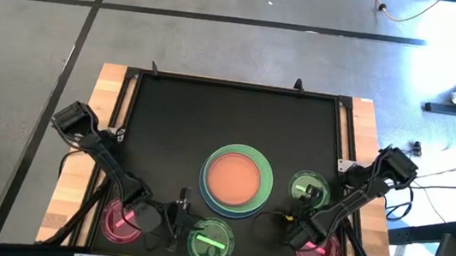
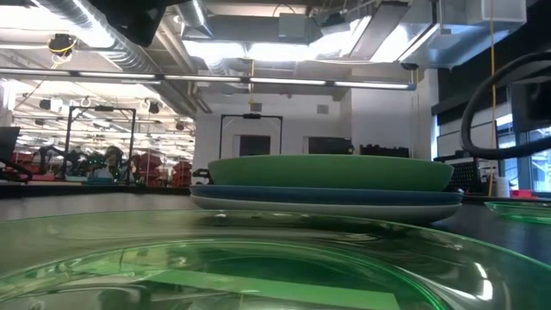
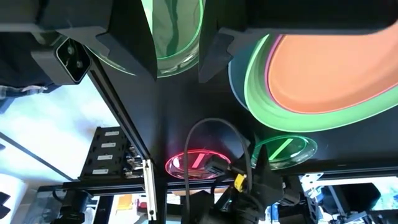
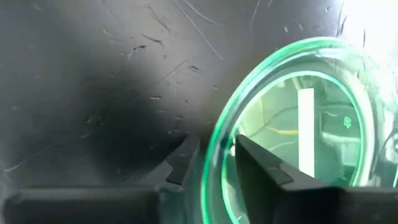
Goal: Stack plastic plates
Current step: Stack the top green plate on top of the orange plate
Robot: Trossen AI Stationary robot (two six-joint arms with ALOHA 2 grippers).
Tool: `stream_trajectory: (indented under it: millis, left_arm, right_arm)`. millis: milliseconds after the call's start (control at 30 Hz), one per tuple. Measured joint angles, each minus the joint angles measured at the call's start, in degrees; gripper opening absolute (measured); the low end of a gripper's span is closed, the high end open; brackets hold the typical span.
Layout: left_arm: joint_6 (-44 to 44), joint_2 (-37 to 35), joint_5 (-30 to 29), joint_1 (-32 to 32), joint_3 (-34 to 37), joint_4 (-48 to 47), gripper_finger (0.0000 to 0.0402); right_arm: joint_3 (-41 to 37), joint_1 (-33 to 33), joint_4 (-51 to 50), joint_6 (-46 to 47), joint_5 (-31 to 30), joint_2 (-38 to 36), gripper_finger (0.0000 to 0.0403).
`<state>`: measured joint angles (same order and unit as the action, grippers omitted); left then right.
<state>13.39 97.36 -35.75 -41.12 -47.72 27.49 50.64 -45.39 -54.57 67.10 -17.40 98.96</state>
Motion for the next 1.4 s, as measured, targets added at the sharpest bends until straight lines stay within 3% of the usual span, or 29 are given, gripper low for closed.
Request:
stream_trajectory:
  millis: [267,567,667,1000,1400]
  left_arm:
    - [0.00,0.02,0.00,0.00,0.00,-0.02,0.0112]
    - [0.00,0.02,0.00,0.00,0.00,-0.02,0.0112]
    - [-0.02,0.02,0.00,0.00,0.00,-0.02,0.0112]
    - [-0.02,0.02,0.01,0.00,0.00,-0.02,0.0112]
    - [0.02,0.02,0.00,0.00,-0.02,-0.02,0.0112]
  right_arm:
    - [-0.44,0.01,0.00,-2.92,-0.58,0.19,0.0006]
    - [-0.39,-0.02,-0.55,-4.88,-3.23,0.30,0.0003]
    - [1.01,0.09,-6.02,-4.95,-3.09,0.57,0.0005]
    - [10.14,0.09,-19.87,-4.07,-6.48,0.43,0.0001]
    - [20.20,0.07,-25.07,-7.54,-14.36,0.39,0.0001]
